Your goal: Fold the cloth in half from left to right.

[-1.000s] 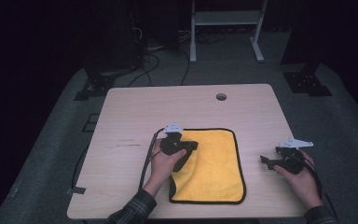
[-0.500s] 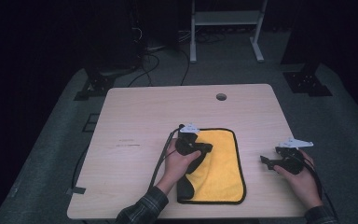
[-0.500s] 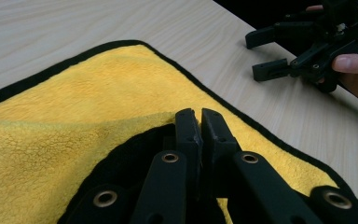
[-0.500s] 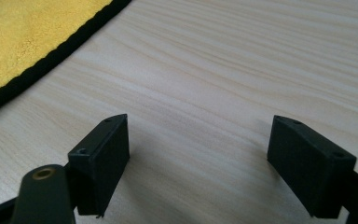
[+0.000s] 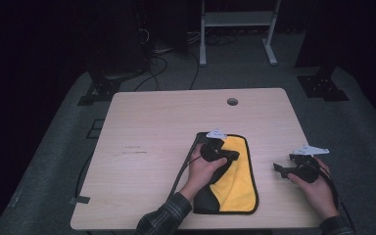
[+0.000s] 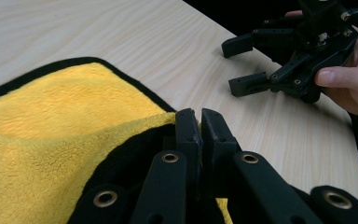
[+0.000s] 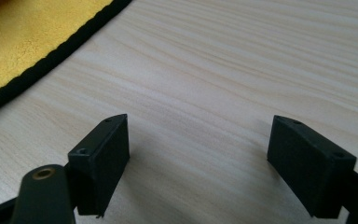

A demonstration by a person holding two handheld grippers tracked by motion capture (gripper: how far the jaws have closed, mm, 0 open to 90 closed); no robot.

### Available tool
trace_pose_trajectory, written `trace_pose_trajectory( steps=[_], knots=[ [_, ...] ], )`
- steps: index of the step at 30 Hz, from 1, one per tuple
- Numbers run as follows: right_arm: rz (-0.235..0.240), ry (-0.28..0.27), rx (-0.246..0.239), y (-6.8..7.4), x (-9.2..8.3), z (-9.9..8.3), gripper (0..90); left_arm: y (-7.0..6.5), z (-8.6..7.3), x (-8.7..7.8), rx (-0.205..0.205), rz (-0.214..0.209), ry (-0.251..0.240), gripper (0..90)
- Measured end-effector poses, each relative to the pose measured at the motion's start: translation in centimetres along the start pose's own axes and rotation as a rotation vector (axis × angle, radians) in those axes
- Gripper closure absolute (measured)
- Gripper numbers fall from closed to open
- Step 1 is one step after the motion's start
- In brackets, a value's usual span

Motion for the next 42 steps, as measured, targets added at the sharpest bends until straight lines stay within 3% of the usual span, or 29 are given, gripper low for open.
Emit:
trace_pose_trajectory(
  steps=[13, 28, 32, 34, 39, 42],
  knots=[
    [0.0, -0.001, -0.002, 0.0, 0.0, 0.0, 19.5, -0.6, 0.5, 2.9, -0.009, -0.039, 0.048, 85.8],
    [0.001, -0.001, -0.003, 0.0, 0.0, 0.0, 19.0, -0.1, -0.4, 6.1, -0.01, 0.0, 0.131, 81.5],
    [0.001, -0.001, -0.004, 0.0, 0.0, 0.0, 19.0, -0.4, 0.2, 5.3, -0.001, -0.001, 0.097, 67.7],
    [0.001, -0.001, -0.004, 0.0, 0.0, 0.0, 19.0, -0.6, 0.5, 4.4, 0.009, 0.008, 0.079, 66.2],
    [0.002, 0.0, -0.002, 0.0, 0.0, 0.0, 19.0, -0.6, 0.6, 0.1, 0.023, 0.048, 0.053, 60.2],
    [0.001, 0.001, -0.001, 0.0, 0.0, 0.0, 18.9, -0.1, -0.2, -2.3, 0.035, 0.111, 0.064, 57.0]
  ],
)
Point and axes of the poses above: each handheld gripper's, and its own axes: x roughly forward along the jaws, z roughly out of its top, y roughly to its left, the point moved 6 cm from there along x, roughly forward along the jaws, and after that the axes turned 6 degrees about -z, right-handed, at the moved point
